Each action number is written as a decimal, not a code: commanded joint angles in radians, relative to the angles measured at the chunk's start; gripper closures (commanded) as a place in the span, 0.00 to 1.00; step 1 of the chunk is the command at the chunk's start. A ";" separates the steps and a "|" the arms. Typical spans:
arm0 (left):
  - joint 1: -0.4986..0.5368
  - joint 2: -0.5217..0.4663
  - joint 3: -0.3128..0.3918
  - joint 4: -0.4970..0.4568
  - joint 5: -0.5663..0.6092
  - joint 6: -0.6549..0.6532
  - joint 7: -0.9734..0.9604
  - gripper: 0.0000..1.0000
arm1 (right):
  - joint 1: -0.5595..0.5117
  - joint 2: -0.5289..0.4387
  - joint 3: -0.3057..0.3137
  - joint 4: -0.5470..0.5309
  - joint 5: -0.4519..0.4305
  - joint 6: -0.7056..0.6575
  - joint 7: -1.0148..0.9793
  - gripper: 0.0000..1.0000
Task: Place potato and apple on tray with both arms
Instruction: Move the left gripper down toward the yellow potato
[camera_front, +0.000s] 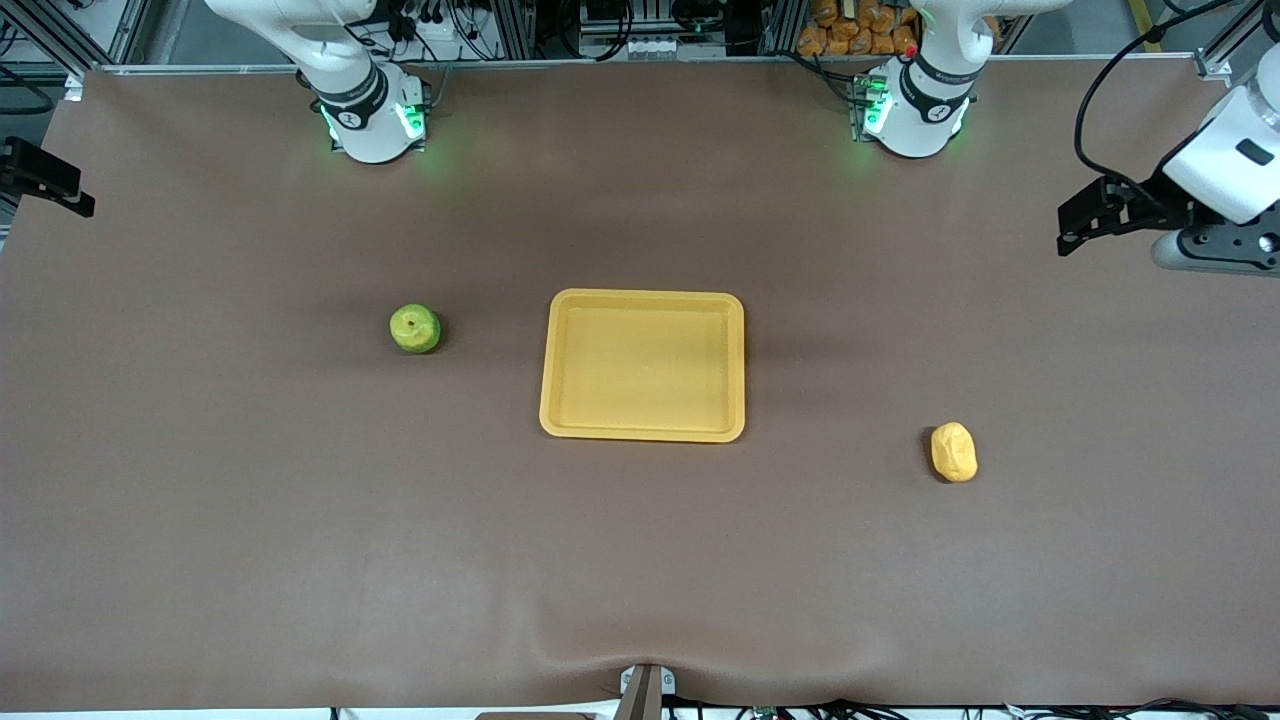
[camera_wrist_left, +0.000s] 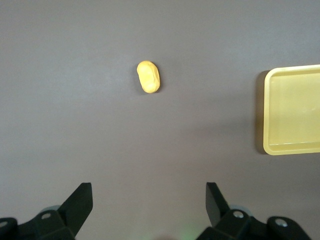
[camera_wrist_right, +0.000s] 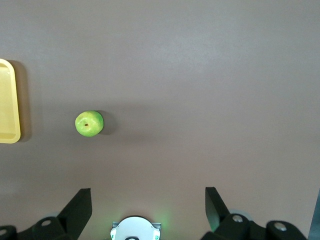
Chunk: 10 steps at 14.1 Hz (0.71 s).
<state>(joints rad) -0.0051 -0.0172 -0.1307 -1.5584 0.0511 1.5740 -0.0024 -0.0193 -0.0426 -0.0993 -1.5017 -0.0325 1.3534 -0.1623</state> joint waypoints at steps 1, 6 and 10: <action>0.002 0.011 -0.001 0.011 -0.011 0.005 0.001 0.00 | -0.016 0.004 0.009 0.009 0.013 -0.007 0.000 0.00; 0.014 0.049 -0.001 -0.009 -0.017 -0.038 0.024 0.00 | -0.018 0.004 0.009 0.009 0.013 -0.008 0.000 0.00; 0.013 0.080 -0.001 -0.066 -0.016 0.047 0.022 0.00 | -0.016 0.004 0.010 0.011 0.013 -0.008 -0.002 0.00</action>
<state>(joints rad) 0.0021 0.0594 -0.1303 -1.5990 0.0510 1.5710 0.0037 -0.0194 -0.0425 -0.0993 -1.5021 -0.0325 1.3534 -0.1623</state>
